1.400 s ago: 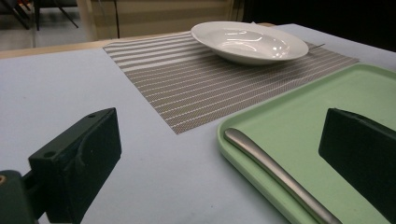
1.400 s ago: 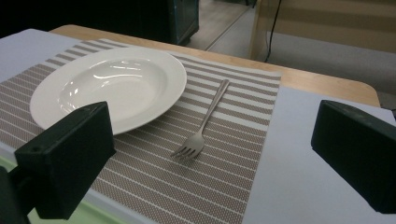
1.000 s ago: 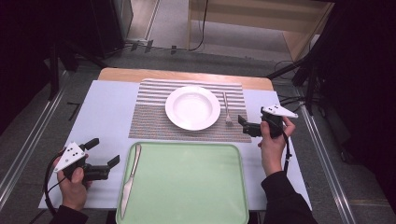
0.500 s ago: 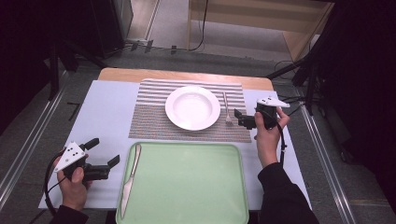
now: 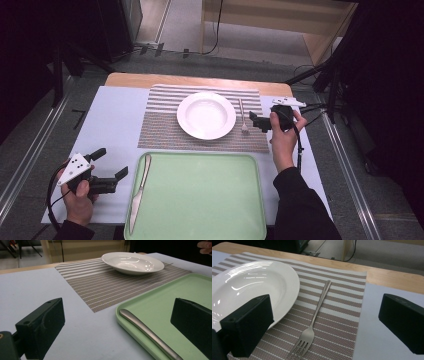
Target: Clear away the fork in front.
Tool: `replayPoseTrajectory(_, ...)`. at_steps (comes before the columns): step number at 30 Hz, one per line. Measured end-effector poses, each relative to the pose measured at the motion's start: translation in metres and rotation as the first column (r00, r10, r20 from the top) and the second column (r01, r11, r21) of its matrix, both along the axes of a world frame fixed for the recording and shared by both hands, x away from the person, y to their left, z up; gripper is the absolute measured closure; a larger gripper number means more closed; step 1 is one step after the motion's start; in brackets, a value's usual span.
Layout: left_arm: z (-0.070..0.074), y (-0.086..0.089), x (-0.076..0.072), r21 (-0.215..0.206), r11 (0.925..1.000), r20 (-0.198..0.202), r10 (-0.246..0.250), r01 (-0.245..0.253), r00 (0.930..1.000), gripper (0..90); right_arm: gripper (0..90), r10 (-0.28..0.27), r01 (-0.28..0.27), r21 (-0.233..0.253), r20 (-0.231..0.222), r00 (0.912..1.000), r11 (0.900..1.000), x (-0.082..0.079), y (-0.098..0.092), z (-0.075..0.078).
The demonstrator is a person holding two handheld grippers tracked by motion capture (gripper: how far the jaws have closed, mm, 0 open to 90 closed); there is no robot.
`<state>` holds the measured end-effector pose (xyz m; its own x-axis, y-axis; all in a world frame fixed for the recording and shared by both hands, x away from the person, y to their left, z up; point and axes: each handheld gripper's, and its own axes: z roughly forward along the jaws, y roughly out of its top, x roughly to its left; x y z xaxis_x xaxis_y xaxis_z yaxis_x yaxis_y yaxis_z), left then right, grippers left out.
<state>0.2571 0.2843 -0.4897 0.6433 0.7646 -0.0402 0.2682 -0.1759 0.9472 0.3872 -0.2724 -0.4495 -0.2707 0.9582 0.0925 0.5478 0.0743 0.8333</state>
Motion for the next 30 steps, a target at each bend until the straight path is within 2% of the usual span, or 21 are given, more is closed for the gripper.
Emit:
replayPoseTrajectory(6, 0.000, 0.000, 0.000, 0.002, 1.0000, 0.000, -0.002, 0.002, 1.0000, 0.0, 0.0, -0.018, 0.018, 0.004, -0.025, 0.9995, 1.000, 0.011, 0.000, -0.004)
replayPoseTrajectory(8, 0.000, 0.000, 0.000, 0.001, 1.0000, 0.000, -0.003, 0.003, 1.0000, 0.0, 0.0, -0.013, 0.014, 0.005, -0.048, 0.9988, 1.000, 0.016, 0.001, -0.005)
replayPoseTrajectory(12, 0.000, 0.000, 0.000, 0.001, 1.0000, 0.000, -0.003, 0.003, 1.0000, 0.0, 0.0, -0.010, 0.007, -0.034, -0.081, 0.9967, 0.999, 0.028, 0.005, -0.009)
replayPoseTrajectory(14, 0.000, 0.000, 0.000, 0.002, 1.0000, 0.000, -0.003, 0.003, 1.0000, 0.0, 0.0, 0.001, -0.002, -0.016, -0.090, 0.9959, 1.000, 0.034, 0.007, -0.009)
replayPoseTrajectory(15, 0.000, 0.000, 0.000, 0.003, 1.0000, -0.001, -0.004, 0.004, 1.0000, 0.0, 5.8, -0.003, 0.001, -0.025, -0.092, 0.9957, 1.000, 0.036, 0.007, -0.009)
replayPoseTrajectory(16, 0.000, 0.000, 0.000, 0.003, 1.0000, 0.000, -0.004, 0.004, 1.0000, 0.0, 12.3, -0.031, 0.029, -0.032, -0.088, 0.9957, 0.999, 0.038, 0.009, -0.008)
replayPoseTrajectory(18, 0.000, 0.000, 0.000, 0.004, 1.0000, -0.001, -0.004, 0.004, 1.0000, 0.0, 12.8, -0.063, 0.060, -0.031, -0.101, 0.9929, 0.998, 0.042, 0.010, -0.009)
replayPoseTrajectory(20, 0.000, 0.000, 0.000, 0.003, 1.0000, -0.001, -0.004, 0.004, 1.0000, 0.0, 14.0, -0.067, 0.064, -0.030, -0.125, 0.9899, 0.998, 0.047, 0.011, -0.010)
replayPoseTrajectory(21, 0.000, 0.000, 0.000, 0.003, 1.0000, -0.001, -0.004, 0.004, 1.0000, 0.0, 16.7, -0.071, 0.067, -0.037, -0.140, 0.9876, 0.997, 0.050, 0.011, -0.011)
replayPoseTrajectory(23, 0.000, 0.000, 0.000, 0.003, 1.0000, -0.001, -0.004, 0.004, 1.0000, 0.0, 28.9, -0.084, 0.077, -0.052, -0.155, 0.9842, 0.996, 0.054, 0.014, -0.014)
replayPoseTrajectory(27, 0.000, 0.000, 0.000, 0.003, 1.0000, -0.001, -0.004, 0.004, 1.0000, 0.0, 36.7, -0.082, 0.067, -0.094, -0.169, 0.9822, 0.993, 0.059, 0.020, -0.017)
replayPoseTrajectory(30, 0.000, 0.000, 0.000, 0.004, 1.0000, 0.002, -0.005, 0.005, 1.0000, 0.0, 39.7, -0.072, 0.052, -0.103, -0.198, 0.9776, 0.993, 0.064, 0.022, -0.019)
